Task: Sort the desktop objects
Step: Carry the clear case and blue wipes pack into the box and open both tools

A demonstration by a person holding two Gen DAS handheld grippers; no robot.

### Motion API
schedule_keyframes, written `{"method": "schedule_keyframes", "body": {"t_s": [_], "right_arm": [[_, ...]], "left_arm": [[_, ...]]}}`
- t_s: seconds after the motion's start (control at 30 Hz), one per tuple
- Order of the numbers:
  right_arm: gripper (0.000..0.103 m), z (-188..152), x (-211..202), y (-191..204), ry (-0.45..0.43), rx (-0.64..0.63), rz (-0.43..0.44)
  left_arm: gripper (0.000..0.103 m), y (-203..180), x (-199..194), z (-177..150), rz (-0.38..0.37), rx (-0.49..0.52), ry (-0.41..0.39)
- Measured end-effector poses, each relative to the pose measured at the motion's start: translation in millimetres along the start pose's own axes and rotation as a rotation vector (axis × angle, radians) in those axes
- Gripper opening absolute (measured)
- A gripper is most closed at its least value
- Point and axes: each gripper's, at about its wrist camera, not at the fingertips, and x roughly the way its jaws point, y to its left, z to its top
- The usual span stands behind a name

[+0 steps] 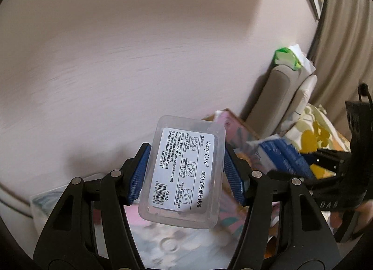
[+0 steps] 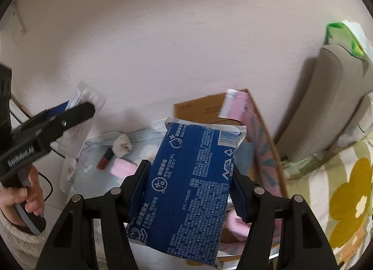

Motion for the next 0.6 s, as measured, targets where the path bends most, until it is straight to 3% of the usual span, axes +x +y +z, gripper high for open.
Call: {"method": "schedule_keyframes", "body": {"t_s": [0.33, 0.6], "right_arm": [[0.059, -13.9, 12.6, -61.7, 0.044, 0.055, -0.034], [0.059, -31.9, 39.4, -87.4, 0.099, 0.054, 0.004]], "left_arm": [[0.058, -65.4, 93.5, 29.1, -0.094, 0.028, 0.094], [0.058, -80.4, 170.1, 22.8, -0.086, 0.027, 0.199]]}}
